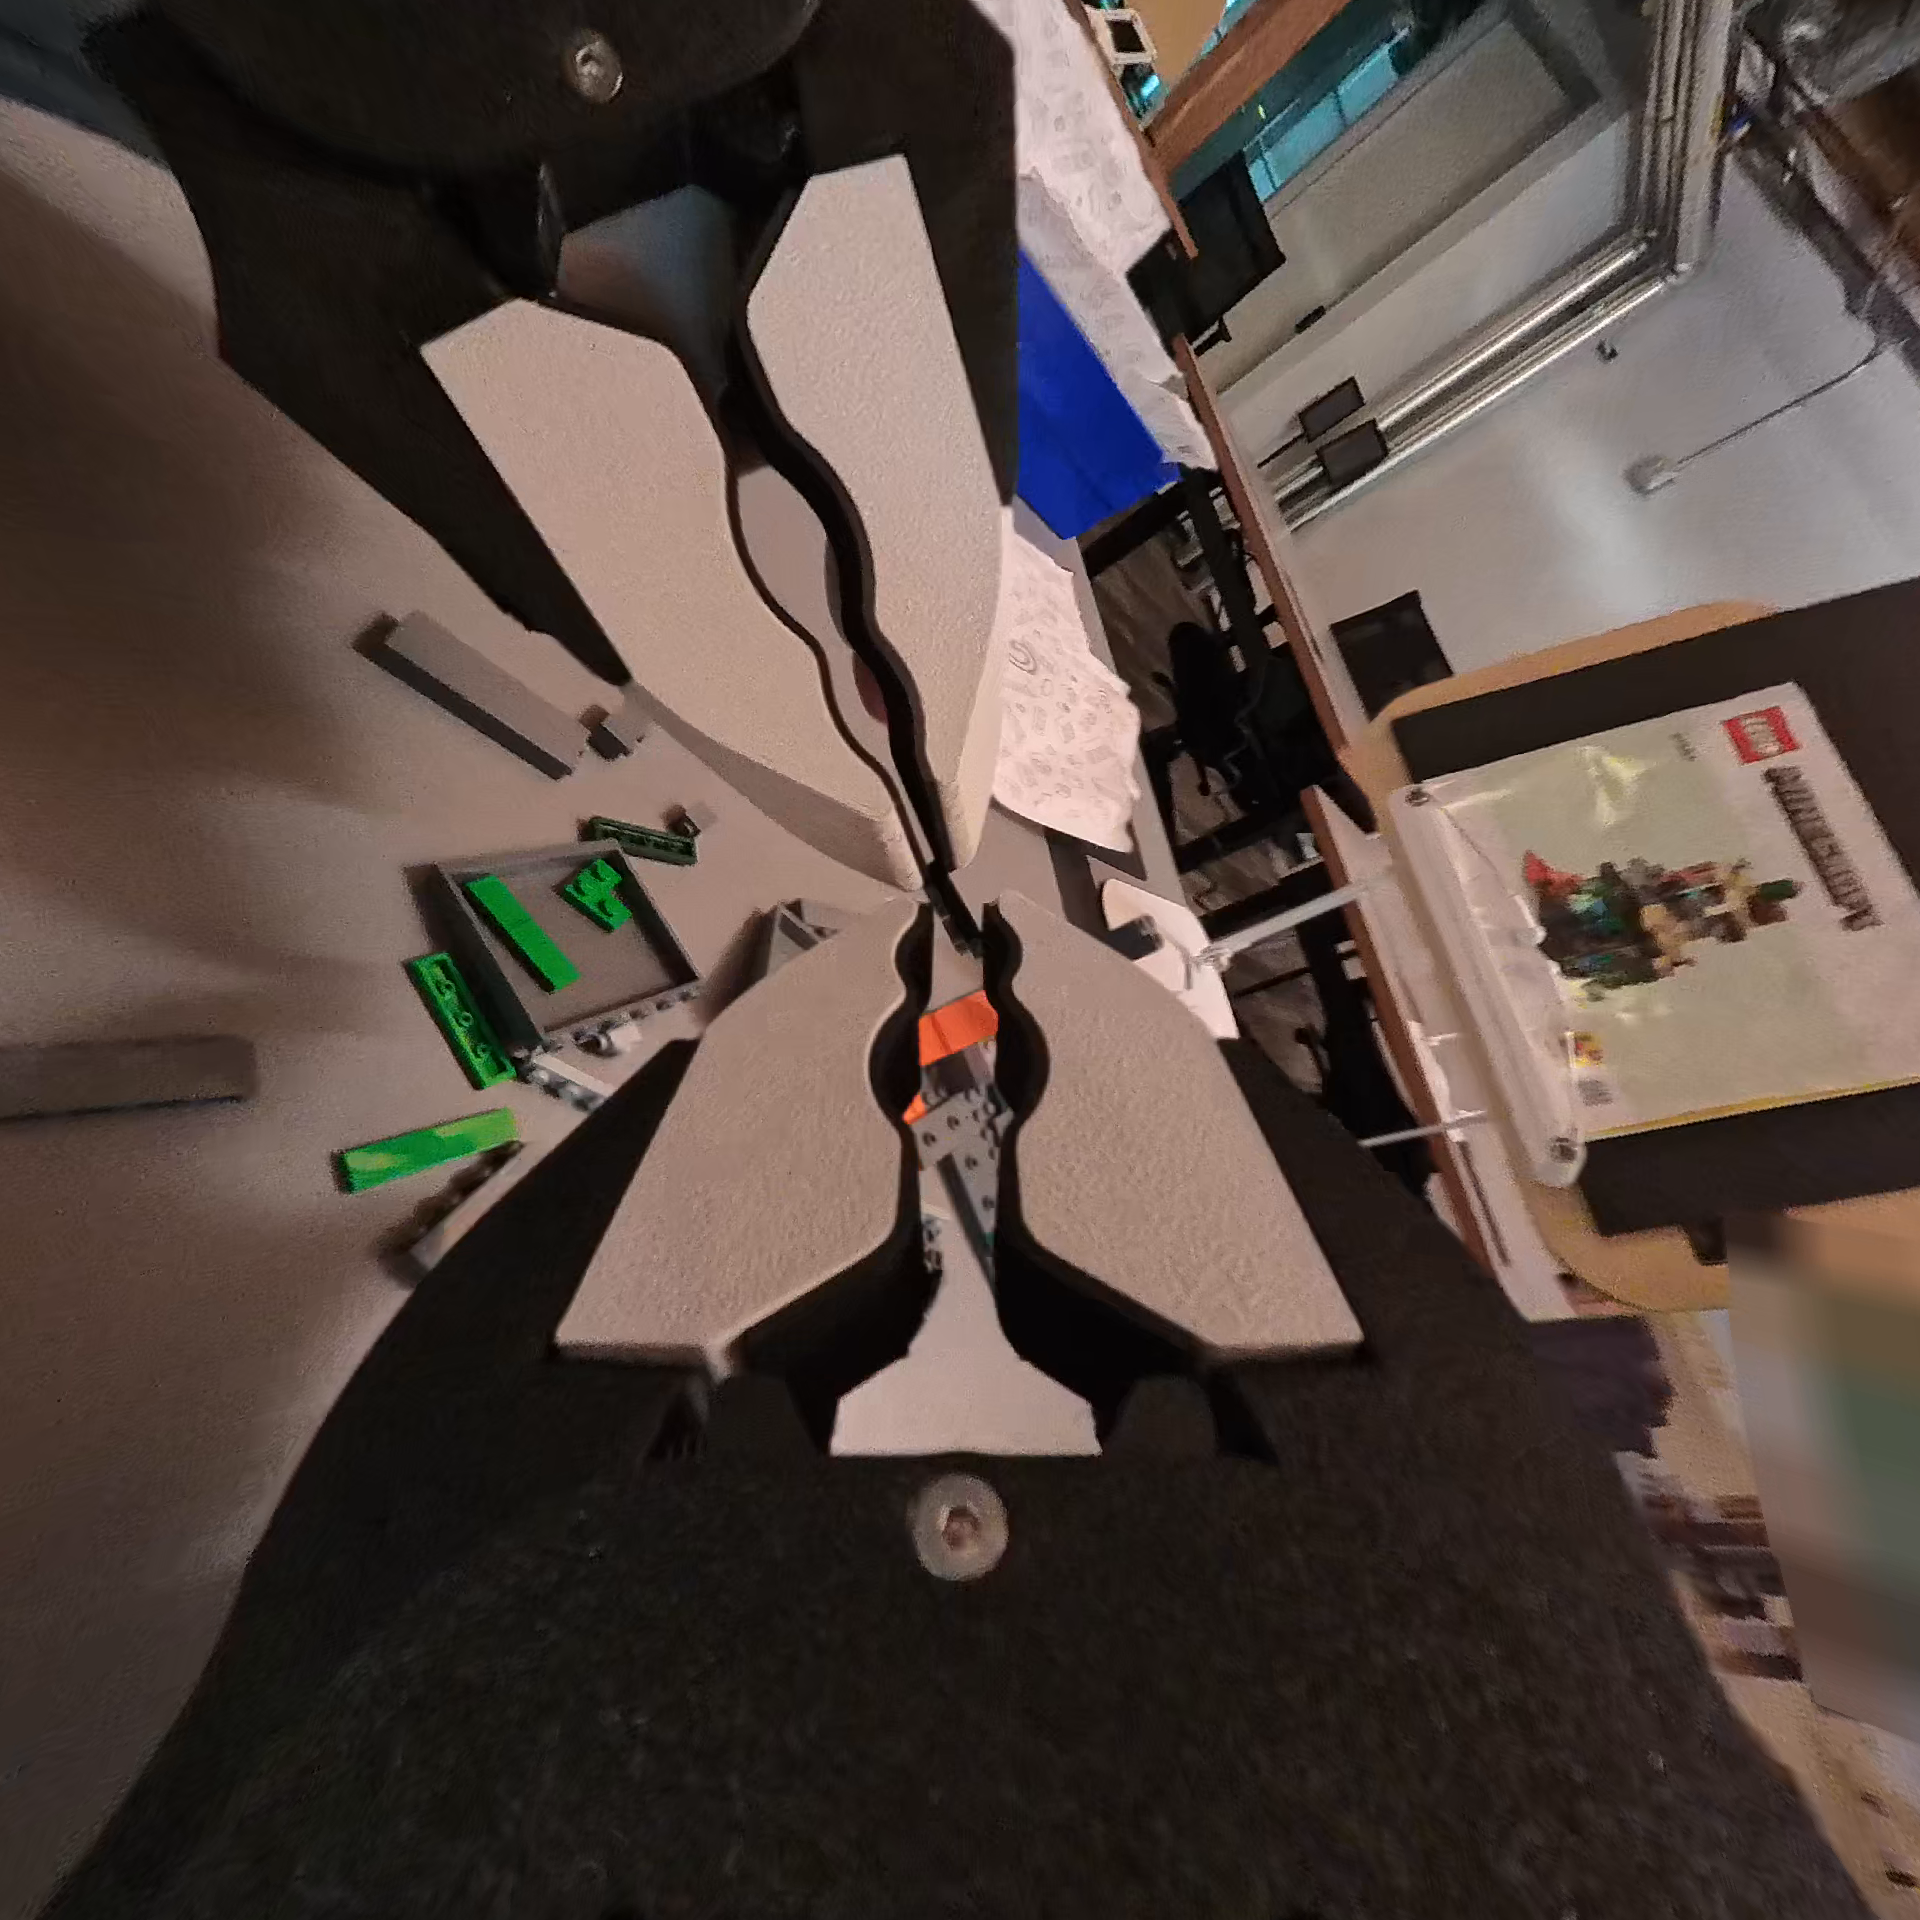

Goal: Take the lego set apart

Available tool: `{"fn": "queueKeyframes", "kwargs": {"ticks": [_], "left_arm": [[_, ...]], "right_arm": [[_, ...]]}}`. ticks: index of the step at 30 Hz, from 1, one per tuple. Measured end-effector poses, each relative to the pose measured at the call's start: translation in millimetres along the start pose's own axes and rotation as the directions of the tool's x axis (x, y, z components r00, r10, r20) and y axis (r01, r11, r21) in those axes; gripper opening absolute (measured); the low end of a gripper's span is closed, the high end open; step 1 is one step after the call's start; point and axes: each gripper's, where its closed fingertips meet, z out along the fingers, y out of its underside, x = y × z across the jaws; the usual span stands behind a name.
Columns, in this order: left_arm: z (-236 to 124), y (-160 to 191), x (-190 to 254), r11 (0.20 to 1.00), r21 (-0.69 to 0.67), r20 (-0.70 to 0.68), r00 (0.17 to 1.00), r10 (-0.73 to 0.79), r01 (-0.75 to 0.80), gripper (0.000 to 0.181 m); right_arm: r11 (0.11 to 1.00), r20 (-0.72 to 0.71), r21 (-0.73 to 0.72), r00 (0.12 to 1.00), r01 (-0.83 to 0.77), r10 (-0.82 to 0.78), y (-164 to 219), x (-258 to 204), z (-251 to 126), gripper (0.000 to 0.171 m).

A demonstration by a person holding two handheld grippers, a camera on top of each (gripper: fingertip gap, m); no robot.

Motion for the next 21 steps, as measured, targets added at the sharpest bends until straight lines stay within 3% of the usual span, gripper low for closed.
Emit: {"fn": "queueKeyframes", "kwargs": {"ticks": [13,16,21], "left_arm": [[0.5,0.7,-9.8,0.998,-0.018,0.094,0.993,0.064,-0.063,0.002],[1.1,3.7,-7.6,0.999,-0.018,0.048,0.998,-0.026,0.027,0.002],[-0.8,2.2,-12.8,0.949,0.022,-0.027,0.949,-0.314,0.315,0.002]], "right_arm": [[0.997,-0.059,-0.016,0.995,0.081,-0.082,0.2,4.6,1.1,0.004],[0.999,-0.033,0.008,0.999,-0.035,0.035,2.4,3.4,3.1,0.005],[0.988,-0.036,0.031,0.988,-0.15,0.151,5.3,9.0,2.7,0.007]]}}
